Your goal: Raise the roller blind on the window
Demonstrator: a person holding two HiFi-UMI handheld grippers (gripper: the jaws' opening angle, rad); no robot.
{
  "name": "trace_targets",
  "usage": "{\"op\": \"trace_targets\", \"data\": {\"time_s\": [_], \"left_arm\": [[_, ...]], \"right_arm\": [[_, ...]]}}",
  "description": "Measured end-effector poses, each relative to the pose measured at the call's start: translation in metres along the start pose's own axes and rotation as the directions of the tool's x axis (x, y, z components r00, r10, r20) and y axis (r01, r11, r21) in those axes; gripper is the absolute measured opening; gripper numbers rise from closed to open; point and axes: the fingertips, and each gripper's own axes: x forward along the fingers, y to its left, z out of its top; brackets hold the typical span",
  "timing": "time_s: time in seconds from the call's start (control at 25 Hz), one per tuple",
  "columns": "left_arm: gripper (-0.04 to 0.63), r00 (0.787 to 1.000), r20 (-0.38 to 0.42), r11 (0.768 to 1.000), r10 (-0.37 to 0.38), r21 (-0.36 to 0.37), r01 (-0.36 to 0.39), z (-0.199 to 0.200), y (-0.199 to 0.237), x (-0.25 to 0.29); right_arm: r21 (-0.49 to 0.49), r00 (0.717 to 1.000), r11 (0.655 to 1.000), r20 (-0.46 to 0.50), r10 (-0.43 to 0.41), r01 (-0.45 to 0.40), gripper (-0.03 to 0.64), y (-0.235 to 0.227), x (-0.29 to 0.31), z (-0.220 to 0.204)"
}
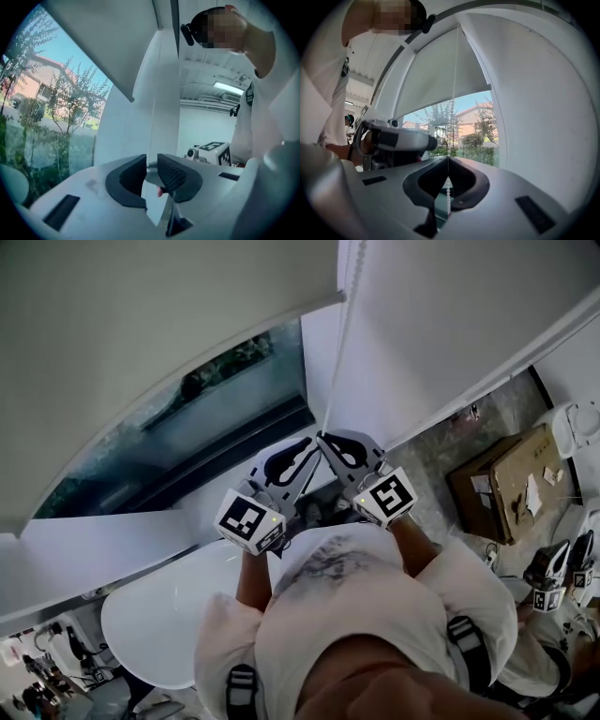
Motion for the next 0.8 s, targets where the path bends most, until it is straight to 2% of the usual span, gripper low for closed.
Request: {"op": "trace_targets", "data": {"time_s": [0.28, 0.64, 0.8], "left_arm": [[0.06, 0.997, 0.077, 0.993, -0.028, 0.116, 0.019, 0.074, -0.004, 0.023], [0.058, 0.985, 0.17, 0.99, -0.018, 0.142, -0.006, 0.133, -0.009, 0.039], [0.017, 0.984, 0.179, 0.99, -0.012, 0.139, -0.013, 0.141, -0.01, 0.037]], "right_arm": [[0.005, 1.0, 1.0, -0.011, 0.002, -0.002, 0.061, 0.0, 0.0, -0.003], [-0.009, 1.0, 1.0, -0.016, 0.001, -0.001, 0.061, 0.005, 0.004, -0.007], [-0.009, 1.0, 1.0, 0.011, -0.001, 0.001, 0.061, 0.006, 0.004, -0.003]]}}
